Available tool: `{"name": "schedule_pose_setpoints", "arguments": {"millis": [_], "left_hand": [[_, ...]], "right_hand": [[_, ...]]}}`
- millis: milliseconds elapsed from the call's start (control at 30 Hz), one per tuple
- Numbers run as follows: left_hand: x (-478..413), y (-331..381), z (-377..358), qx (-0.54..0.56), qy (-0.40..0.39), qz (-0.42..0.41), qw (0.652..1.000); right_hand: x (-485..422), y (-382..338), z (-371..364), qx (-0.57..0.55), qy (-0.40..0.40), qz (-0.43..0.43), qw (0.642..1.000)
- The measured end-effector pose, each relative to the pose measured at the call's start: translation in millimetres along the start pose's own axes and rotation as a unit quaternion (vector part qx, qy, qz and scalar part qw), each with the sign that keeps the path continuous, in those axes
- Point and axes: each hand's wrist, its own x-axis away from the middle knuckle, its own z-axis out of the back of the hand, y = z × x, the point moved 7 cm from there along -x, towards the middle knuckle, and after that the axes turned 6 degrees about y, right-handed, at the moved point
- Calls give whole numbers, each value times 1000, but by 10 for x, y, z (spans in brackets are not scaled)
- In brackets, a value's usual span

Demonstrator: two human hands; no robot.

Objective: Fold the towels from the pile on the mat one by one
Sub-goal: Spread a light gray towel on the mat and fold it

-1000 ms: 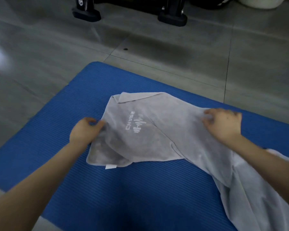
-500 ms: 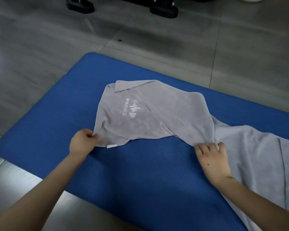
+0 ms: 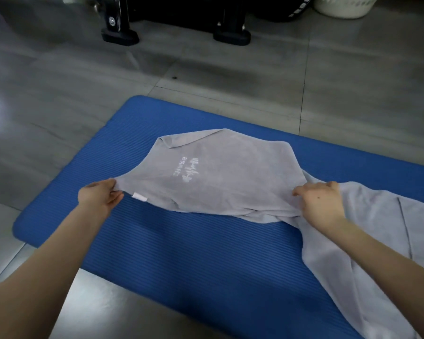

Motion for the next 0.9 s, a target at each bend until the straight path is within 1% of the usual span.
{"name": "schedule_pose_setpoints", "arguments": {"millis": [33,67,100,133,167,200,233,300,367,400,433,467,500,600,667,733,767,867,900], "left_hand": [[-3,25,40,-65,26,-47,996],[22,75,74,-181,59,-119,974],[45,97,67,-308,86,-193,928],[121,103,0,-401,95,-273,869],[209,69,-115,-454,78,-351,815],[357,1,-275,-483,36,-423,766],[494,-110,-455,-498,-21,-494,713],[817,-385,-761,-502,-142,-599,608],[1029,-664,-948,-516,-227,-637,526],[1085,-780,-1006,-540,-244,-634,496],[1101,-872,-1054,-563,-249,-630,473],[1116,-914,-1089,-582,-244,-625,460],[1096,-932,-1120,-586,-237,-622,462],[1041,-893,-1185,-576,-234,-608,493],[1007,-821,-1208,-551,-235,-607,522],[955,-743,-1216,-550,-232,-583,552],[922,-697,-1208,-539,-227,-576,571],[854,-527,-1159,-508,-212,-528,647],[837,-486,-1147,-505,-208,-516,660]], "right_hand": [[60,-171,16,8,25,37,999],[129,-333,27,22,48,72,996],[206,-474,-29,31,48,107,993],[297,-588,-95,44,45,142,988],[376,-678,-170,51,49,171,983],[442,-741,-254,55,39,187,980],[470,-764,-335,70,31,188,979],[446,-737,-478,108,27,174,978],[371,-682,-539,105,36,157,981],[333,-657,-552,104,40,153,982],[297,-639,-562,105,41,150,982],[270,-630,-557,103,40,147,983],[250,-624,-549,99,42,148,983],[193,-604,-502,71,51,151,985],[151,-573,-500,51,38,155,986],[123,-555,-521,53,32,169,984],[114,-551,-517,55,37,177,982],[102,-522,-481,55,81,190,977],[104,-522,-472,57,96,194,975]]}}
